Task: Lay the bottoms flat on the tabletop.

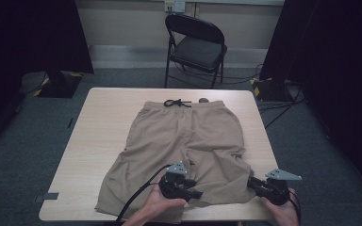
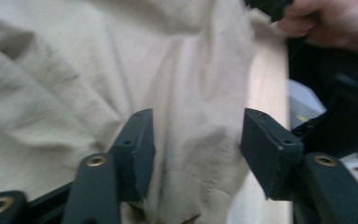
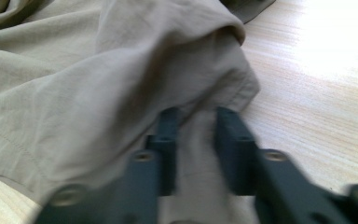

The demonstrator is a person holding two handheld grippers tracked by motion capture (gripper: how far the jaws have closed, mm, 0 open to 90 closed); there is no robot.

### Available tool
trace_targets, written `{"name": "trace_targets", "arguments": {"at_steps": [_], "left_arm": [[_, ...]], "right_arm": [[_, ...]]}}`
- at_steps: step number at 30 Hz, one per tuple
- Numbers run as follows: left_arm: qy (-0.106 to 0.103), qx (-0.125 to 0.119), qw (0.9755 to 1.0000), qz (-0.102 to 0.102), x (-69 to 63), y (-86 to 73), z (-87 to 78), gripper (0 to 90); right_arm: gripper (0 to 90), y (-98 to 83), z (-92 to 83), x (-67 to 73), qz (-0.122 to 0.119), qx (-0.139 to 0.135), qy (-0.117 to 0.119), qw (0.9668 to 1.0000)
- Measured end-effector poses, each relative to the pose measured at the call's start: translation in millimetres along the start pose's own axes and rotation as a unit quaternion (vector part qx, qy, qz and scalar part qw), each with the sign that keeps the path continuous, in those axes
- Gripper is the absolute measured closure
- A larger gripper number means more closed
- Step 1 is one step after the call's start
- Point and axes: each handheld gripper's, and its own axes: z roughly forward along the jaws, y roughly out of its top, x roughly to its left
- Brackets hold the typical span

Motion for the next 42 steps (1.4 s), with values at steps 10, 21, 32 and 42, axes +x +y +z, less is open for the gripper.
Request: {"name": "trace_targets", "arguments": {"at_steps": [10,21,32,42], "left_arm": [[0.031,0.026,0.9985,0.036,-7.4,-2.0,5.9,66.8],[-0.046,0.047,0.9973,0.031,-24.4,-3.2,19.2,88.1],[-0.104,0.057,0.9925,0.03,-41.5,-6.5,14.0,81.7],[-0.074,-0.03,0.9968,0.0,-19.2,7.1,-29.3,66.0]], "right_arm": [[90.0,-9.8,-27.9,-13.2,0.053,-0.025,0.032,0.9978],[90.0,-31.0,-80.8,-15.9,0.057,-0.048,0.016,0.9971],[74.2,-29.0,-77.4,-23.8,0.073,-0.065,0.018,0.9951],[64.3,-4.3,-27.9,-15.5,0.051,-0.03,0.028,0.9978]]}}
